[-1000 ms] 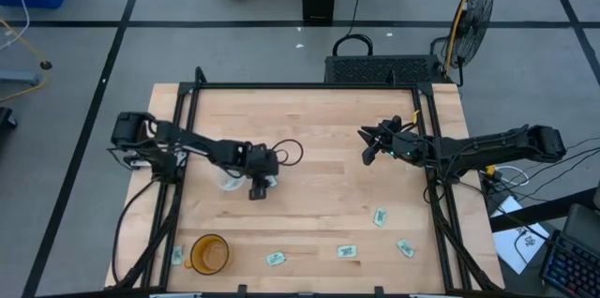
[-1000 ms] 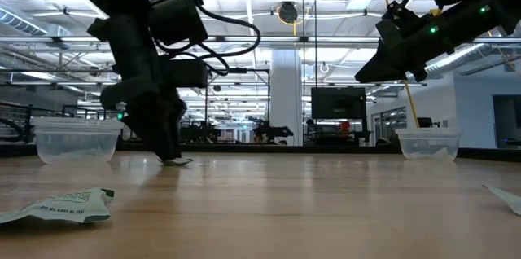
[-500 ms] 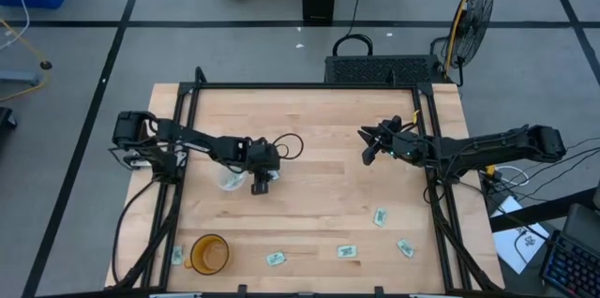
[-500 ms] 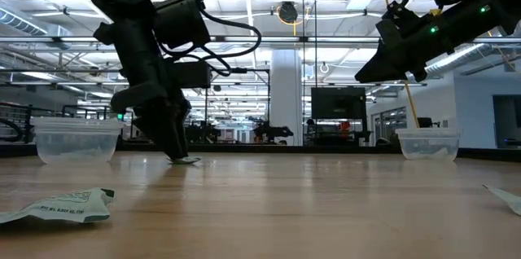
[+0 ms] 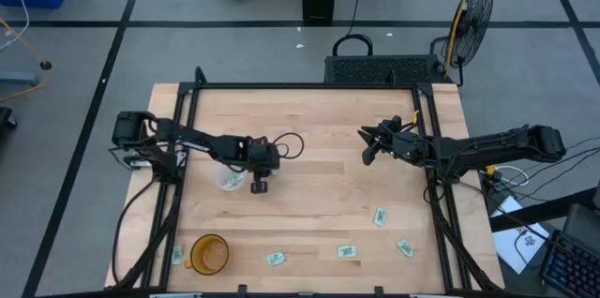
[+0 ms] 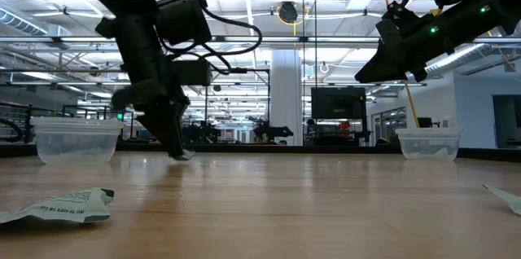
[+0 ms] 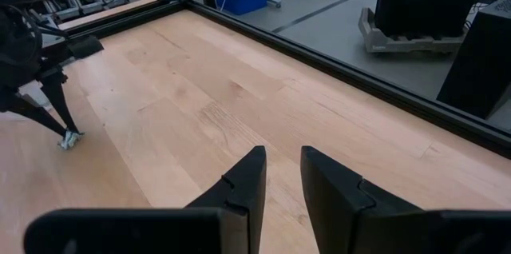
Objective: Pick and place items into bin
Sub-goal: Put the dark green truvia packet into the left transparent bin
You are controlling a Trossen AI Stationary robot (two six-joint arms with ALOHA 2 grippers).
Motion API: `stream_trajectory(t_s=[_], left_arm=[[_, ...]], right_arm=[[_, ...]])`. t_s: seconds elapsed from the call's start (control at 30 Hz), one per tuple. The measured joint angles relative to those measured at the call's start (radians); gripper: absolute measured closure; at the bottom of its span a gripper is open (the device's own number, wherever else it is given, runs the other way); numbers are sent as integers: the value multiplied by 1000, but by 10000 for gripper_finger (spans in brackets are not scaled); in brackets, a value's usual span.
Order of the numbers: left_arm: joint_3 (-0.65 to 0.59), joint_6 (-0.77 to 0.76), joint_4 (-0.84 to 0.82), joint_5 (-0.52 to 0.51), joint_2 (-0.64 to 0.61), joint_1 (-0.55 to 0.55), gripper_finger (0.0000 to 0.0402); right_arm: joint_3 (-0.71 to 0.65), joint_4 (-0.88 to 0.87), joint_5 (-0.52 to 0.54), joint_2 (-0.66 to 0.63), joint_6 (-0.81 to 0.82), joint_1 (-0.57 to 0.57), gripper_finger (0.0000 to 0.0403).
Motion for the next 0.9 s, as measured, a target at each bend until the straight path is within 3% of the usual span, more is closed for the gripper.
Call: stream_trajectory(t_s=[0.17, 0.33, 0.57, 0.7, 0.9], left_arm=[[100, -16, -276, -3, -51, 0, 363], [211, -134, -575, -8, -130, -6, 362], [242, -285, -930, -20, -283, -39, 379], [171, -392, -937, -19, -369, -60, 366], [-1, -404, -720, -7, -424, -84, 350]], right_arm=[[0, -2, 0, 0, 0, 0, 330], [0, -13, 0, 0, 0, 0, 330], [-1, -27, 0, 0, 0, 0, 330], [-1, -29, 0, 0, 0, 0, 330], [-1, -28, 0, 0, 0, 0, 330]])
